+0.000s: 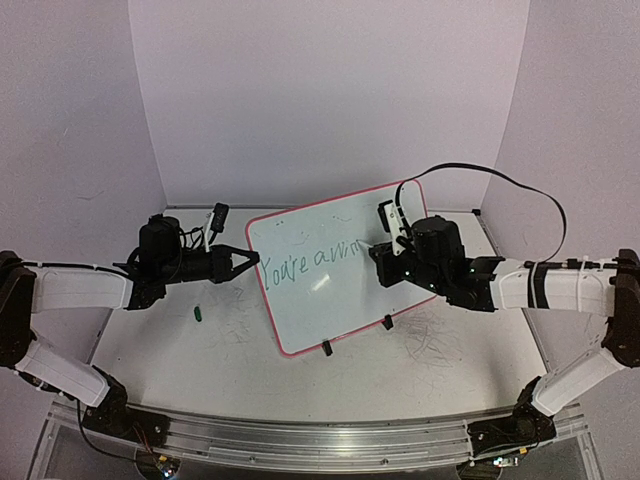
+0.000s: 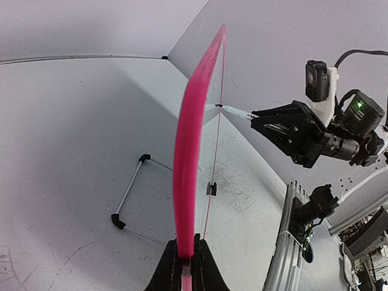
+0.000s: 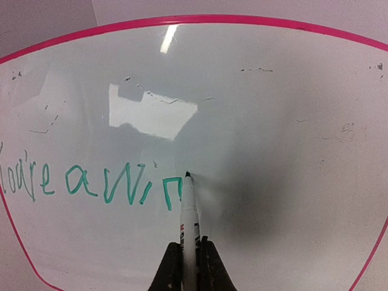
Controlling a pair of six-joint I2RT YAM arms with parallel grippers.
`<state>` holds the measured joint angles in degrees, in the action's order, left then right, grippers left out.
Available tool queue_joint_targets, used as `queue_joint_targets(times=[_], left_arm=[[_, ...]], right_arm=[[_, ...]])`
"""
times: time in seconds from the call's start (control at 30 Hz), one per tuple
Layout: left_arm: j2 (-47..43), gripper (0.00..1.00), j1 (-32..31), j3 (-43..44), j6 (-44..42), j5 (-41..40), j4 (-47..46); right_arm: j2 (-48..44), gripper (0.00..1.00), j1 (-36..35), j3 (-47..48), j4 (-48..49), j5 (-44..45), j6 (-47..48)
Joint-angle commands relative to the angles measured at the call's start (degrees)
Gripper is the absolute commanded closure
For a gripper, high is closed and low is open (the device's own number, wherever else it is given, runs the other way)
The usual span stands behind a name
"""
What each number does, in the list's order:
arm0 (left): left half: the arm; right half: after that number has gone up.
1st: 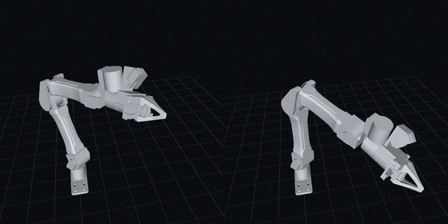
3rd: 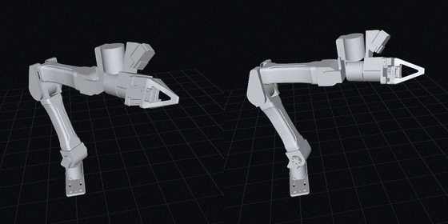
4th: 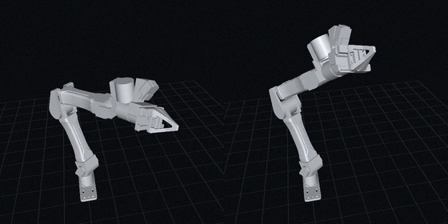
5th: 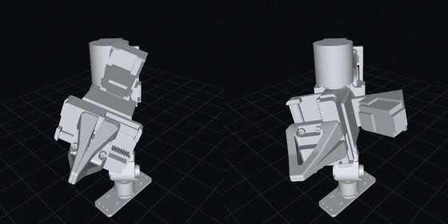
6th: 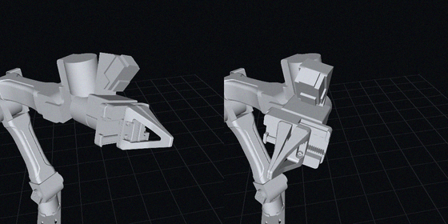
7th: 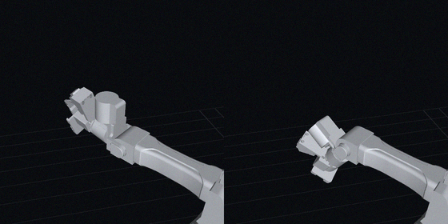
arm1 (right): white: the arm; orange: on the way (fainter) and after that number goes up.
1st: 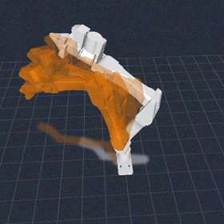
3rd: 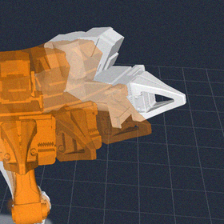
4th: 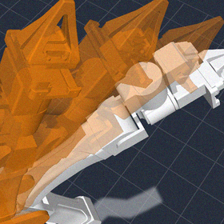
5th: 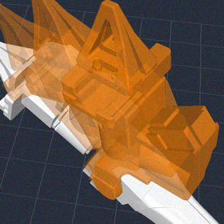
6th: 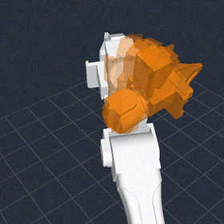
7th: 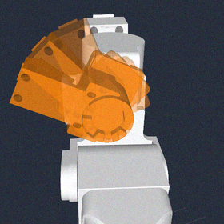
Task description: Write a sentence on the whiteboard
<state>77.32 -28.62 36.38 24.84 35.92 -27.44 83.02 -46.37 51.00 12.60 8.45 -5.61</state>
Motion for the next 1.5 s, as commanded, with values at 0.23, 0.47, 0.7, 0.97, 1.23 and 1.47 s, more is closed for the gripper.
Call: queue_joint_targets(times=[0.23, 0.47, 0.7, 0.97, 1.23, 1.47], left_arm=[[-1.64, 1.00, 0.15, 1.30, -2.25, -0.30, 0.46], [-1.62, 1.00, 0.15, 1.22, -2.25, -0.33, 0.52], [-1.84, 1.00, 0.14, 1.19, -2.25, -0.37, 0.55], [-1.99, 1.00, 0.14, 1.14, -2.29, -0.32, 0.64], [-2.09, 1.00, 0.12, 0.97, -2.43, -0.50, 0.73], [-1.77, 1.00, 0.15, 1.29, -2.52, -0.33, 0.72]], right_arm=[[-1.97, 1.00, 0.07, -2.70, -0.46, 0.16, -2.15], [-2.20, 1.00, 0.07, -2.95, -0.35, 0.16, -2.42], [-1.03, 1.00, 0.08, -0.59, 1.17, 0.22, -1.99], [0.73, 1.00, 0.13, 2.06, 2.17, 1.03, -1.43], [0.57, 1.00, 0.09, 1.81, 0.17, 3.88, -2.18], [-0.82, 1.00, 0.08, -0.06, -1.61, 3.65, -3.31]])
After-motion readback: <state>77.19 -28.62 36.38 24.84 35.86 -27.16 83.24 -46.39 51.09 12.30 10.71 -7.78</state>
